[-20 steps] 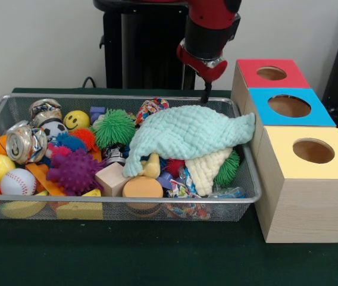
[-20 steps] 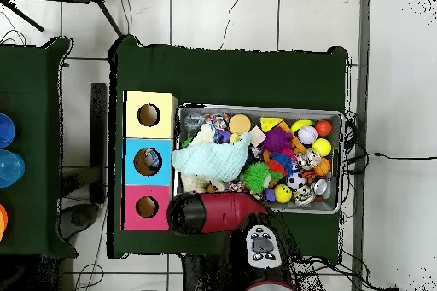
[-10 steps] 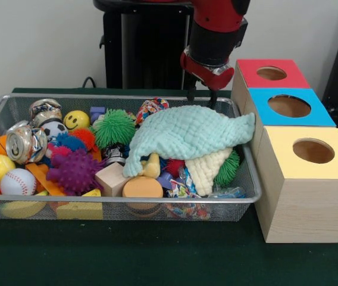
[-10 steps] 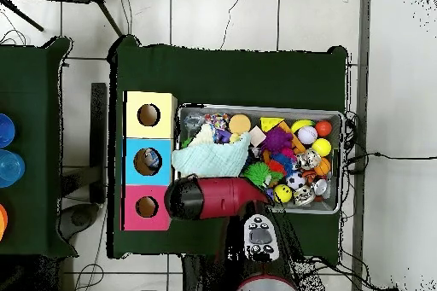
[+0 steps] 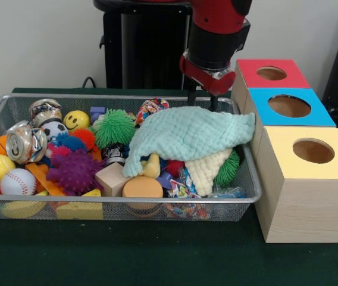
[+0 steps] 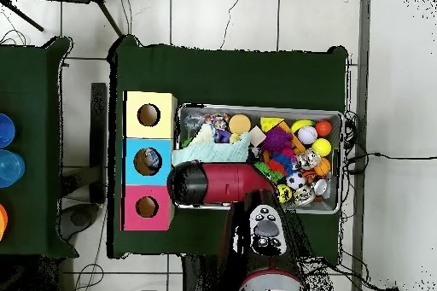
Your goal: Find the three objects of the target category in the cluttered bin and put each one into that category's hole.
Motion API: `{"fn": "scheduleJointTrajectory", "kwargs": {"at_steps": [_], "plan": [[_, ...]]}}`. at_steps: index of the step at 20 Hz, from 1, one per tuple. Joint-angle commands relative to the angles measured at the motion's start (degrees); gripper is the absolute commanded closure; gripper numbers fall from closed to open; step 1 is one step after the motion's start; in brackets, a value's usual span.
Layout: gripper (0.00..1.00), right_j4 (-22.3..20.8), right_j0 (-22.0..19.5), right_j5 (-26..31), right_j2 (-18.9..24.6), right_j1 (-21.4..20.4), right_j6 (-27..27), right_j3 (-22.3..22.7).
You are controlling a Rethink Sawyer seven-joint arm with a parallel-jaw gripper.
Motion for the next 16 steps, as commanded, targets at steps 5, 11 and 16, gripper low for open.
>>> {"fn": "scheduleJointTrajectory", "kwargs": {"at_steps": [5,11,16], "plan": [[0.0,1.7,-2.12,5.8,6.84,0.93,-3.72,-9.08],[0.0,1.12,-2.8,7.56,7.77,1.38,-5.61,-10.27],[0.0,0.5,-2.88,7.94,8.57,1.76,-6.15,-10.71]]}}
